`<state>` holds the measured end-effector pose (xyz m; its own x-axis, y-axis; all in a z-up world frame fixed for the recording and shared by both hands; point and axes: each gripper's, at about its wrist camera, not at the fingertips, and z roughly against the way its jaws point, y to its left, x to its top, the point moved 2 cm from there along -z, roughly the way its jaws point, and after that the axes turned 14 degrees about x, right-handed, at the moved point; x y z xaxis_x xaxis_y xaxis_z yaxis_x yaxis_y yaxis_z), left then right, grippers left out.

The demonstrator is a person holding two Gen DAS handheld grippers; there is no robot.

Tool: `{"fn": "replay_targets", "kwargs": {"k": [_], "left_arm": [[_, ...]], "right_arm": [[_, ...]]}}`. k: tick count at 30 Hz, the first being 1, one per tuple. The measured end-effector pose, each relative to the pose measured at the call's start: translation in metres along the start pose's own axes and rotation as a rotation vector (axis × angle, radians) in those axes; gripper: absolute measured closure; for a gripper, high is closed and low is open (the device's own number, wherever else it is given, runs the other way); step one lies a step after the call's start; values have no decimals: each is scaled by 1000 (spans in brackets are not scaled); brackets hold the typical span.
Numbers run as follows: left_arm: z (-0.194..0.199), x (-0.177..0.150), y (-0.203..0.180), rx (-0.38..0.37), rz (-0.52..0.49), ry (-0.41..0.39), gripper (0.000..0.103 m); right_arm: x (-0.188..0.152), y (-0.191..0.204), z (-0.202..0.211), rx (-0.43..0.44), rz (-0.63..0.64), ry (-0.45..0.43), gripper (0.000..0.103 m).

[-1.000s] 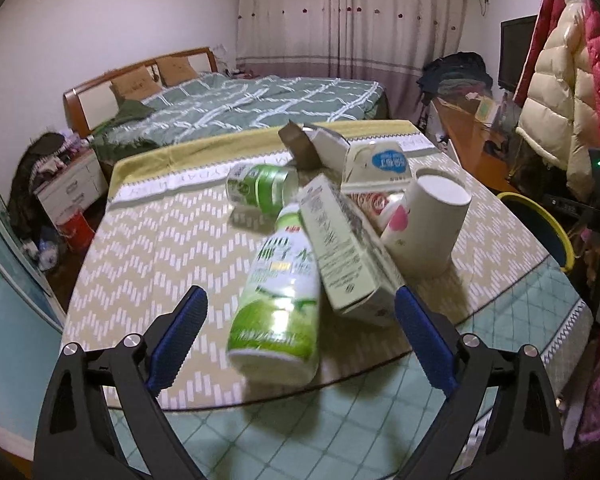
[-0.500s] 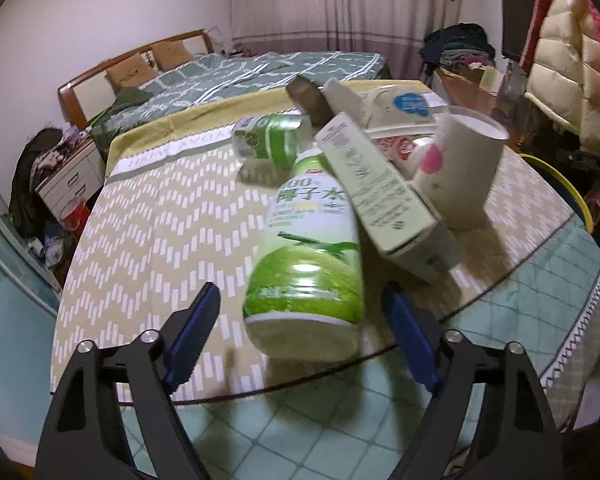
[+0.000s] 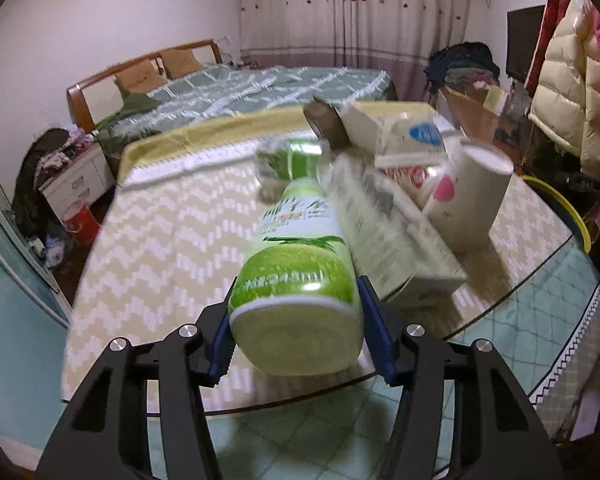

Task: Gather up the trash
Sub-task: 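Grasp the green-labelled coconut drink bottle with the left gripper, then carry the bottle over the yellow bin and open the left gripper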

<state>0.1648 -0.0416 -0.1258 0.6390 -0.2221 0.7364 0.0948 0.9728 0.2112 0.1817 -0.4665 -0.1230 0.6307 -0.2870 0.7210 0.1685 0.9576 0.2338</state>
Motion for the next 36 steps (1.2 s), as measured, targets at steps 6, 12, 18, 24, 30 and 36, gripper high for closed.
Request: {"fn": "replay_targets", "kwargs": {"k": [6, 12, 18, 24, 30, 36], "left_arm": [[23, 20, 17, 58, 15, -62, 50], [29, 43, 31, 84, 39, -89, 51], [13, 70, 41, 75, 68, -94, 51], [-16, 97, 49, 68, 103, -88, 51], [-29, 109, 46, 69, 115, -90, 51], [-5, 118, 39, 62, 95, -113, 51]], "right_arm": [[1, 6, 3, 12, 9, -7, 65], [3, 9, 4, 14, 13, -12, 65], [4, 9, 3, 11, 11, -11, 65], [4, 8, 1, 4, 7, -3, 65], [6, 4, 3, -2, 1, -5, 65], [11, 4, 14, 11, 3, -38, 65]]}}
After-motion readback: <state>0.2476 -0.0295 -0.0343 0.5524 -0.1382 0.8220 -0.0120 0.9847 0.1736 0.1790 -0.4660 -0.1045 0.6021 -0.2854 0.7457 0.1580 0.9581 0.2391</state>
